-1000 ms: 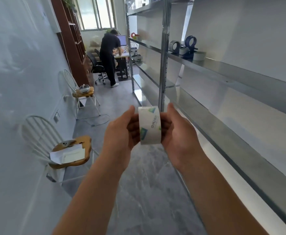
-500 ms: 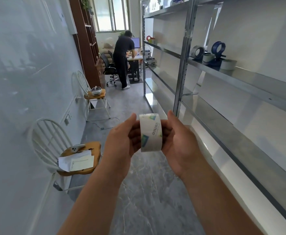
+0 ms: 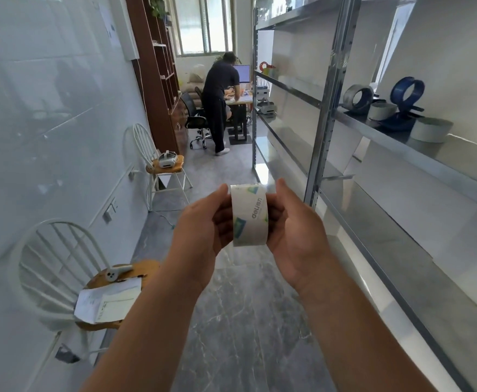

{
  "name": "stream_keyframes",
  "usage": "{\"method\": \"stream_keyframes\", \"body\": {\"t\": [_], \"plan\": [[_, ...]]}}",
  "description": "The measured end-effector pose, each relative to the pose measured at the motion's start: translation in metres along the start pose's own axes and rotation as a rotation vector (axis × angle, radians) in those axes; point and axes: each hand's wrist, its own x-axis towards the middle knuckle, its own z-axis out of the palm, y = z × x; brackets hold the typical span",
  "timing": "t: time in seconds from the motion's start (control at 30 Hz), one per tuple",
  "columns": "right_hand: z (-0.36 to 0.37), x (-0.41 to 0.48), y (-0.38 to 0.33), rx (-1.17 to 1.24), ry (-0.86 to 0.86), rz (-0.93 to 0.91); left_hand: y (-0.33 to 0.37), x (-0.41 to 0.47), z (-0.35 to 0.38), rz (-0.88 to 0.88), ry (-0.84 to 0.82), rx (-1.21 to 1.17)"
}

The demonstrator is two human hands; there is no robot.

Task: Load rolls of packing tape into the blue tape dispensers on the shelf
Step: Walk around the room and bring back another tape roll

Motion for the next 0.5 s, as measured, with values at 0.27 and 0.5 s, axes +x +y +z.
{"method": "stream_keyframes", "body": {"t": [0.27,0.5], "plan": [[-0.011,0.105,-0.018,-0.079,-0.042,0.037,-0.004,0.091,0.024,0.005,0.038,-0.069],[-0.011,0.183,-0.011,-0.09,-0.062,0.041,-0.005,0.17,0.021,0.009,0.026,-0.084]]}}
